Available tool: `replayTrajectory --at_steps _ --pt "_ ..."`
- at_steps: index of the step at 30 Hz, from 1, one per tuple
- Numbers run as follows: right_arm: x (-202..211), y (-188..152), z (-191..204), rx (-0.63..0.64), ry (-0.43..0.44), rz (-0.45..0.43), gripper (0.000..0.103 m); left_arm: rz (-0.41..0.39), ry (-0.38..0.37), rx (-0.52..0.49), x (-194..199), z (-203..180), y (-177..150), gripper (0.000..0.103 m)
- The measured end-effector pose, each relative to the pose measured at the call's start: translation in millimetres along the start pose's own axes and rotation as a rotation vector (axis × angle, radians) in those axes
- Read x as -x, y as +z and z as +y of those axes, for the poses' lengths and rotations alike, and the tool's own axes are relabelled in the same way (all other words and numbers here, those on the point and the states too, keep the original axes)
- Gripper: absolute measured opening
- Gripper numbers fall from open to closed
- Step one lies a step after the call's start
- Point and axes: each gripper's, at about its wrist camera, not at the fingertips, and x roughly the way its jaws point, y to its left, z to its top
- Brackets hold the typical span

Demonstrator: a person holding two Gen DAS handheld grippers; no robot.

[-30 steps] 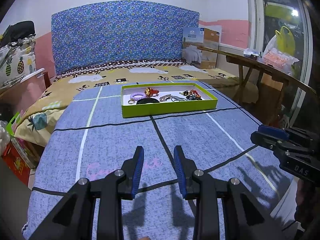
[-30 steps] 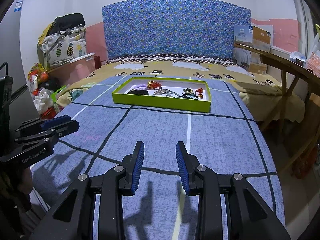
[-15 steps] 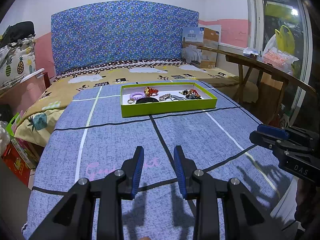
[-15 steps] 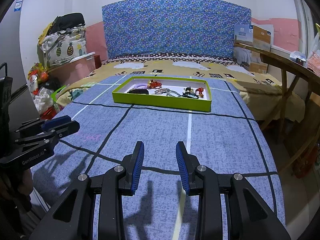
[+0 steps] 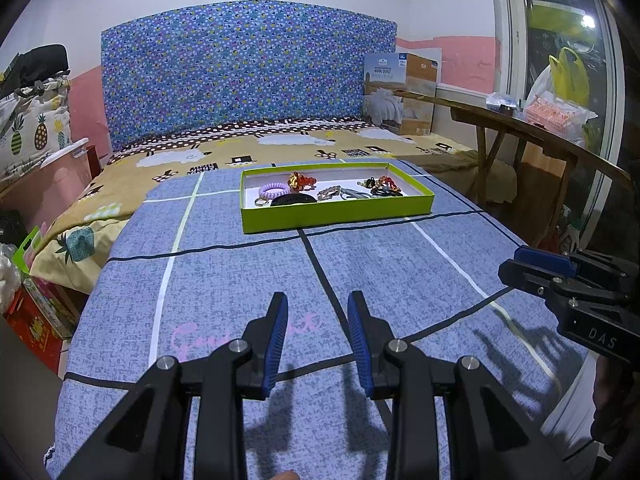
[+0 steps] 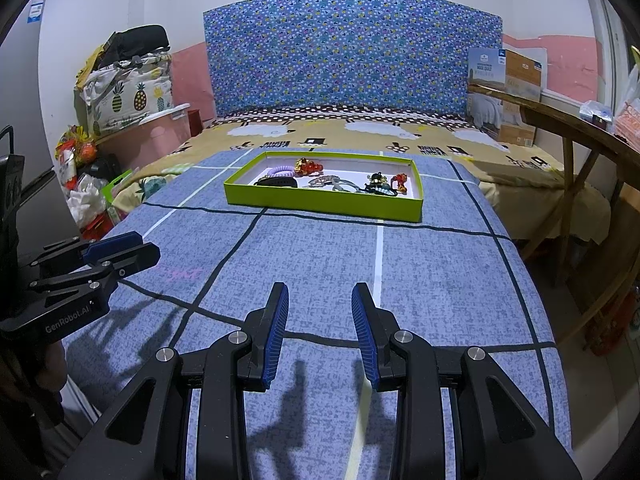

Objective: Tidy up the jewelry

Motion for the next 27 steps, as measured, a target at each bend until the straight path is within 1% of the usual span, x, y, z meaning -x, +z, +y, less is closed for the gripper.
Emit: replayTrajectory --at_steps 27 --pt "0.0 -0.4 -2.3 -0.001 -0.002 0.001 0.034 0.008 0.013 0.003 -3.9 3.4 -3.6 0.032"
